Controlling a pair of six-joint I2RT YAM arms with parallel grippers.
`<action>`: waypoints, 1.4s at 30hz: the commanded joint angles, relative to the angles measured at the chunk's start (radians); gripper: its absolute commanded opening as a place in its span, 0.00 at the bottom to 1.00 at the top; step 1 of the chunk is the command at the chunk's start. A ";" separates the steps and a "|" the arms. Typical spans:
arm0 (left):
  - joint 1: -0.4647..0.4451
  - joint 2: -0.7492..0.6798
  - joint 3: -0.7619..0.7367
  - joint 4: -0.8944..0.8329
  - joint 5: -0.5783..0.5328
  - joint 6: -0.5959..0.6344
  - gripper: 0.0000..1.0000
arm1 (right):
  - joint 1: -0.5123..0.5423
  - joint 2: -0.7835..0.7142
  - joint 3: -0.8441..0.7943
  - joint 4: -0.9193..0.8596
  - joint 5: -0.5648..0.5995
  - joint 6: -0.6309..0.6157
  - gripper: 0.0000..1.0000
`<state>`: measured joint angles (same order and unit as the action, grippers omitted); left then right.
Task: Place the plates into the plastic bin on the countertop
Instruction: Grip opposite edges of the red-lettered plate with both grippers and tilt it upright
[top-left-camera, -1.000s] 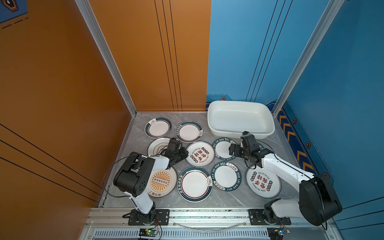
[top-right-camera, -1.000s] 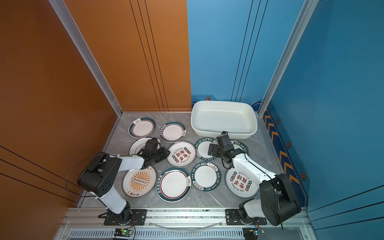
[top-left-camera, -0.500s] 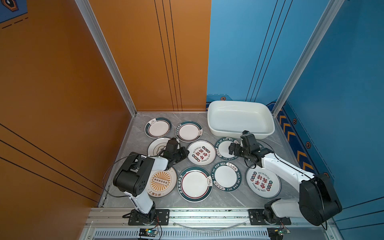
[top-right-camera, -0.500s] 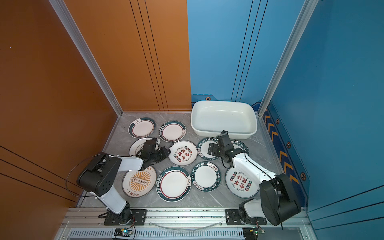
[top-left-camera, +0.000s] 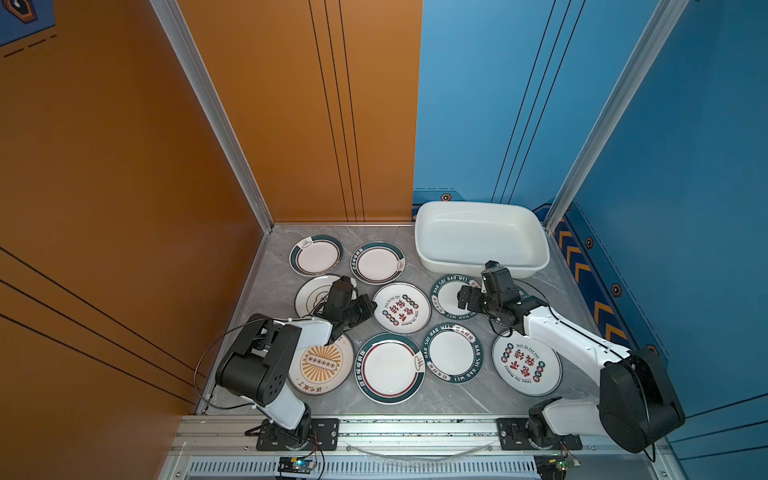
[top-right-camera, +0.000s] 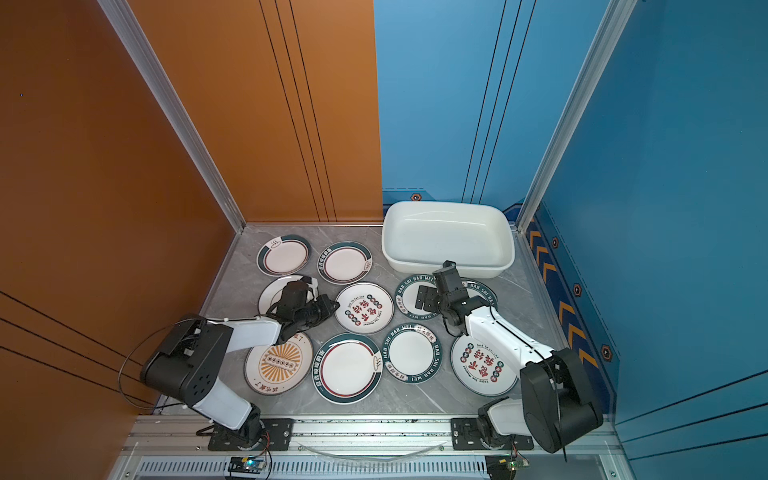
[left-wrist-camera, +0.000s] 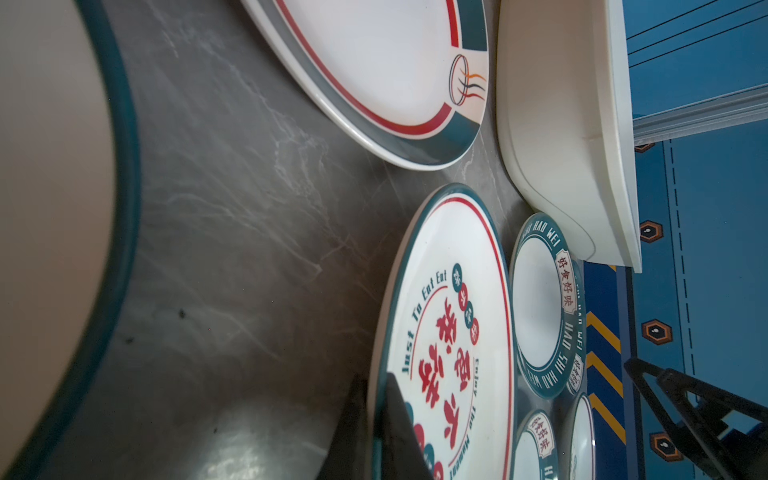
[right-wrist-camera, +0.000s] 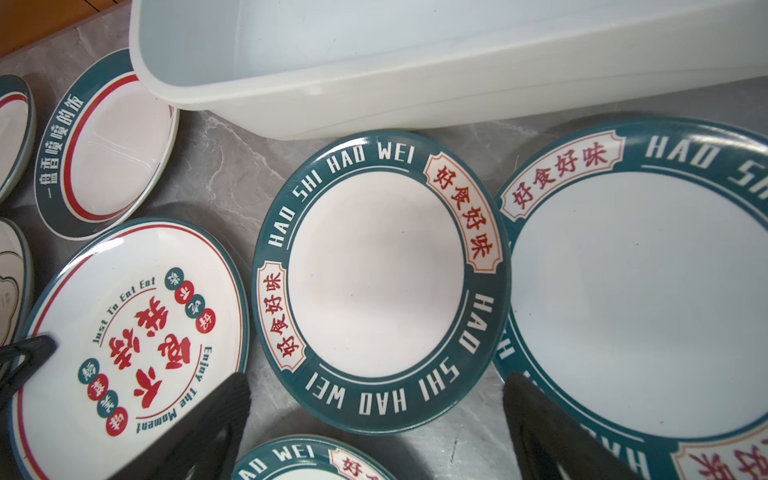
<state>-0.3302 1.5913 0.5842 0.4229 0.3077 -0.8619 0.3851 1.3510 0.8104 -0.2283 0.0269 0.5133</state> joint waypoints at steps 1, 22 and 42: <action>0.015 -0.048 -0.021 -0.030 0.041 -0.011 0.00 | -0.002 -0.033 -0.008 -0.012 -0.027 0.006 0.97; 0.089 -0.478 0.054 -0.355 0.132 0.061 0.00 | 0.011 0.013 -0.038 0.302 -0.497 0.097 0.92; 0.103 -0.447 0.105 -0.332 0.176 0.058 0.00 | 0.052 0.191 0.038 0.531 -0.755 0.279 0.71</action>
<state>-0.2356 1.1378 0.6441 0.0551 0.4355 -0.8265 0.4217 1.5108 0.8162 0.1928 -0.6514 0.7216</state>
